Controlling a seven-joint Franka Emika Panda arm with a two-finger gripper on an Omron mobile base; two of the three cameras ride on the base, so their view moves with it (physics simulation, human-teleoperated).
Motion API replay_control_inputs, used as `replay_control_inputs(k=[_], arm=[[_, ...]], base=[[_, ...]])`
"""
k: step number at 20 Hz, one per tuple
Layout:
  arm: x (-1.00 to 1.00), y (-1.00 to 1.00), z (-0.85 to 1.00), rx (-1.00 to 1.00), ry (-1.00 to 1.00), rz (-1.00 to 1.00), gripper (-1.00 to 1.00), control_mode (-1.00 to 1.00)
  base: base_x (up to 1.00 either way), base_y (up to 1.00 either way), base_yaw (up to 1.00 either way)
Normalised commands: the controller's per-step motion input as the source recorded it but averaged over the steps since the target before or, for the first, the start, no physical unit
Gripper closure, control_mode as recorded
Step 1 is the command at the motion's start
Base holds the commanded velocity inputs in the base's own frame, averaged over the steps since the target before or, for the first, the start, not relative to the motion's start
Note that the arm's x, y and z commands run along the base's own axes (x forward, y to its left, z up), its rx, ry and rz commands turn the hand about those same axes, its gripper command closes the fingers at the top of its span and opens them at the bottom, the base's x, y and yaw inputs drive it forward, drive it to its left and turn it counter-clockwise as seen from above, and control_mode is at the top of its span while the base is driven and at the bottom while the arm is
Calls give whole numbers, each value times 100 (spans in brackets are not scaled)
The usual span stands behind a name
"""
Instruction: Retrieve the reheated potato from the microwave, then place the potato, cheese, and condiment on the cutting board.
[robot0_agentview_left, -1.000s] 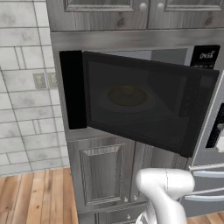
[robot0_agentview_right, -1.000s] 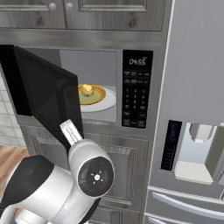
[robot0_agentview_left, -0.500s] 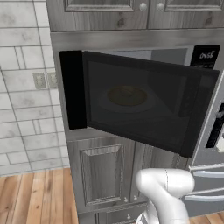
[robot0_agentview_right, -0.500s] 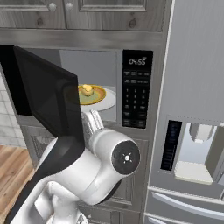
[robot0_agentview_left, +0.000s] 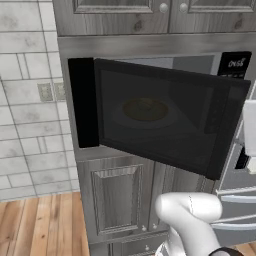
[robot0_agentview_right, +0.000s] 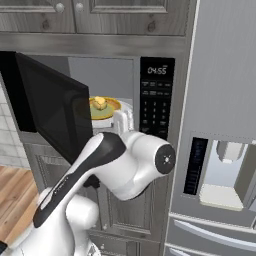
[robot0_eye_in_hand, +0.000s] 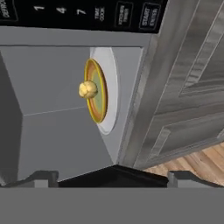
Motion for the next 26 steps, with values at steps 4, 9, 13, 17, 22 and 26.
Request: replay_control_inputs(k=[4, 9, 13, 17, 22, 26], arm=[[67, 0, 0, 26, 2, 13, -100, -100], [42, 4, 0, 5, 0, 20, -100, -100], [3, 24, 0, 0, -10, 28, -100, -100], [-2, 20, 3, 0, -9, 23, -100, -100], [-28, 20, 2, 0, -9, 22, -100, -100], [-43, 33, 0, 0, -9, 17, -100, -100]], base=[[0, 0, 0], [0, 0, 0], [0, 0, 0], [0, 0, 0], [0, 0, 0], [0, 0, 0]])
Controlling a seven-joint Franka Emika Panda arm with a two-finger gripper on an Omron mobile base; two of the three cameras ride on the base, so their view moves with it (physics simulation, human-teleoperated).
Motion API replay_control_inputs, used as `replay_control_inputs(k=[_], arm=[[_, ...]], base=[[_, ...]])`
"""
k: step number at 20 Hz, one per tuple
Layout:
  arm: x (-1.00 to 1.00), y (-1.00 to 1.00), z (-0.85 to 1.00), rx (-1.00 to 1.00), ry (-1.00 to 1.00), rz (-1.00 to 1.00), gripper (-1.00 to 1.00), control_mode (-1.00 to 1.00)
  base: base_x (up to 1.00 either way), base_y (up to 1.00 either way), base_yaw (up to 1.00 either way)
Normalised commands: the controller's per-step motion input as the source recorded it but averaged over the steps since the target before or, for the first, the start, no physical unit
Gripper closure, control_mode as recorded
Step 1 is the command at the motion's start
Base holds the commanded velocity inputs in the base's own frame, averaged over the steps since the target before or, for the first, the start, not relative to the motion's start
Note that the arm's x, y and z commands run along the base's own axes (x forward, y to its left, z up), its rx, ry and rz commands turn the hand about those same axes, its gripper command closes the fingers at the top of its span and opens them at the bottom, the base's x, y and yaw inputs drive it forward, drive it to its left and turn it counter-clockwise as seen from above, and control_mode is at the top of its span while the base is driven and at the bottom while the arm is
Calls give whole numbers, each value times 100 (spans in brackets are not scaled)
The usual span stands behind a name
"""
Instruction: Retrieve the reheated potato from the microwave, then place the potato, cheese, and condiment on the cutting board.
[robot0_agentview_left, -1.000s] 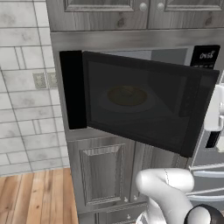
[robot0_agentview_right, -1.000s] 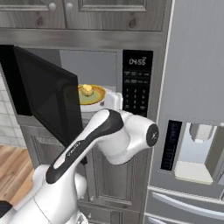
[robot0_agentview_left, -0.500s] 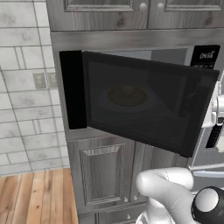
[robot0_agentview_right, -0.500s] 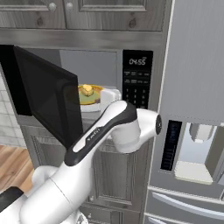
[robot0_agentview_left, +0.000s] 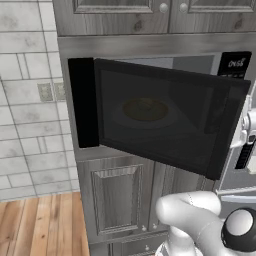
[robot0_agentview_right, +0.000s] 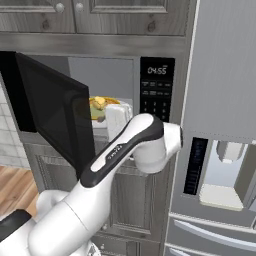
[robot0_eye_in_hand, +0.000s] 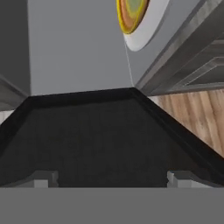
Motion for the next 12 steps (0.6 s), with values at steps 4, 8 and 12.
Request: replay_control_inputs(k=[4, 8, 12], arm=[[-38, 38, 0, 0, -10, 12, -100, -100], [-41, 37, 0, 0, -8, 12, -100, -100], [-59, 42, 0, 0, -7, 12, -100, -100]], base=[[0, 0, 0], [0, 0, 0], [0, 0, 0]])
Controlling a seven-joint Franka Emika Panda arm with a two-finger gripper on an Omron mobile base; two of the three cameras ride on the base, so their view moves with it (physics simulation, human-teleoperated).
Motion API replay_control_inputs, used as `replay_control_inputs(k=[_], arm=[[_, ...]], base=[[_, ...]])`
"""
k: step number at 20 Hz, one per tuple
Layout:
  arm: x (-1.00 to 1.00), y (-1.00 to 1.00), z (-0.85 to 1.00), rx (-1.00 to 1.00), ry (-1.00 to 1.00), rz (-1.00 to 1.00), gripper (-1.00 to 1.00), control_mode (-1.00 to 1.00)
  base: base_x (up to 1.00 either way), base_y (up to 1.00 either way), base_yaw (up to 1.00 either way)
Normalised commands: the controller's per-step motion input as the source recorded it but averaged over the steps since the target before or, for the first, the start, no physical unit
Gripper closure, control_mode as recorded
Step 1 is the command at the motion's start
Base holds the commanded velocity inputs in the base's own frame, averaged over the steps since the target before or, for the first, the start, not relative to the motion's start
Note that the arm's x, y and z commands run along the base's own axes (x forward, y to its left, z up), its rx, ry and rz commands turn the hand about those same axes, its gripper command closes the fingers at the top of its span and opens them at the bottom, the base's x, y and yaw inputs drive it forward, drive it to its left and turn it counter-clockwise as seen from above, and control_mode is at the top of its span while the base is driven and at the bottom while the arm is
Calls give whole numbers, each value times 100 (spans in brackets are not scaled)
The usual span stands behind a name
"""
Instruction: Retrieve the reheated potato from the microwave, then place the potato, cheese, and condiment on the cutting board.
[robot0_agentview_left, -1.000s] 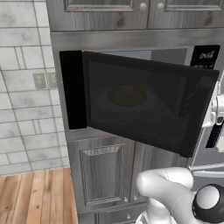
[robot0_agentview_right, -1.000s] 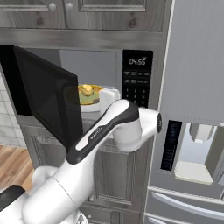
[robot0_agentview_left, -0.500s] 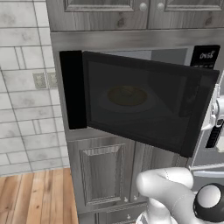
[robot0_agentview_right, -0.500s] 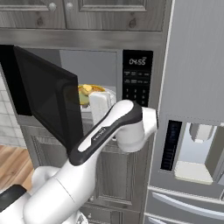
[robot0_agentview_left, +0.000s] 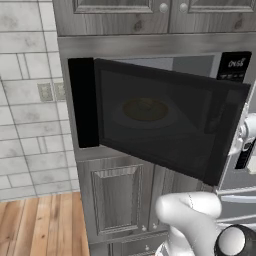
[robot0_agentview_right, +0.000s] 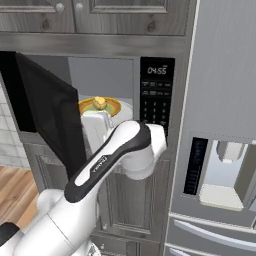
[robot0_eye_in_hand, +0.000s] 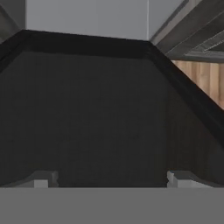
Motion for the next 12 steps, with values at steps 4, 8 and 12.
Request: replay_control_inputs(k=[4, 8, 12], arm=[[-58, 47, 0, 0, -3, 10, -100, -100], [-55, 60, 0, 0, -3, 5, -100, -100], [-42, 69, 0, 0, -10, 0, -100, -100]], base=[[0, 0, 0], [0, 0, 0], [0, 0, 0]])
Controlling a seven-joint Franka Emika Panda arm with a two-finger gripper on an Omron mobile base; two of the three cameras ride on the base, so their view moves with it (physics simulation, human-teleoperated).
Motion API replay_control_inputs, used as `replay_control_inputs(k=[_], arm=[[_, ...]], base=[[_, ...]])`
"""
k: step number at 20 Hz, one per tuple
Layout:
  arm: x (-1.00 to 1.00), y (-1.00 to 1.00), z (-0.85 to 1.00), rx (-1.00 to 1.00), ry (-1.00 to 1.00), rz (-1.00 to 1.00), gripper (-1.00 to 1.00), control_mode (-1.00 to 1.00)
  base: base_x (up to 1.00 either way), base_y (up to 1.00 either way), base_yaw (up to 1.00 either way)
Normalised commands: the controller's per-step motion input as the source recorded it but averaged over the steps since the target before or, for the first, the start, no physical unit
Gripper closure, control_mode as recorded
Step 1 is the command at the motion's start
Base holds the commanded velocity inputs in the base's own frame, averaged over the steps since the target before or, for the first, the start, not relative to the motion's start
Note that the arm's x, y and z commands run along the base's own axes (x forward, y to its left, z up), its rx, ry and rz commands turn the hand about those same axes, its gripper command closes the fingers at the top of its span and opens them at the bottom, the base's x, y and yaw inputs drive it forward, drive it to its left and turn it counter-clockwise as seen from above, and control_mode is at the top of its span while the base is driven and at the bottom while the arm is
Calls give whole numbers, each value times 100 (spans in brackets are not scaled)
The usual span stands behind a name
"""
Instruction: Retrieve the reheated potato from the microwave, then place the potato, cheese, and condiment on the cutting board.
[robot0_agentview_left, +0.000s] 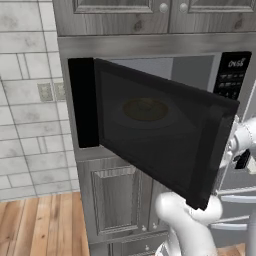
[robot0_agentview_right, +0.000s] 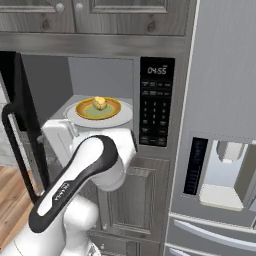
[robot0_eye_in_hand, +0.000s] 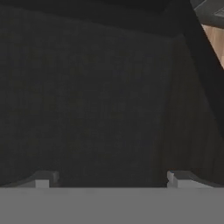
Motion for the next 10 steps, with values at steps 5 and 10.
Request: replay_control_inputs(k=[5, 10], arm=[[-22, 75, 0, 0, -19, 0, -100, -100], [-7, 81, 0, 0, -24, -3, -100, -100]], base=[[0, 0, 0], [0, 0, 0]])
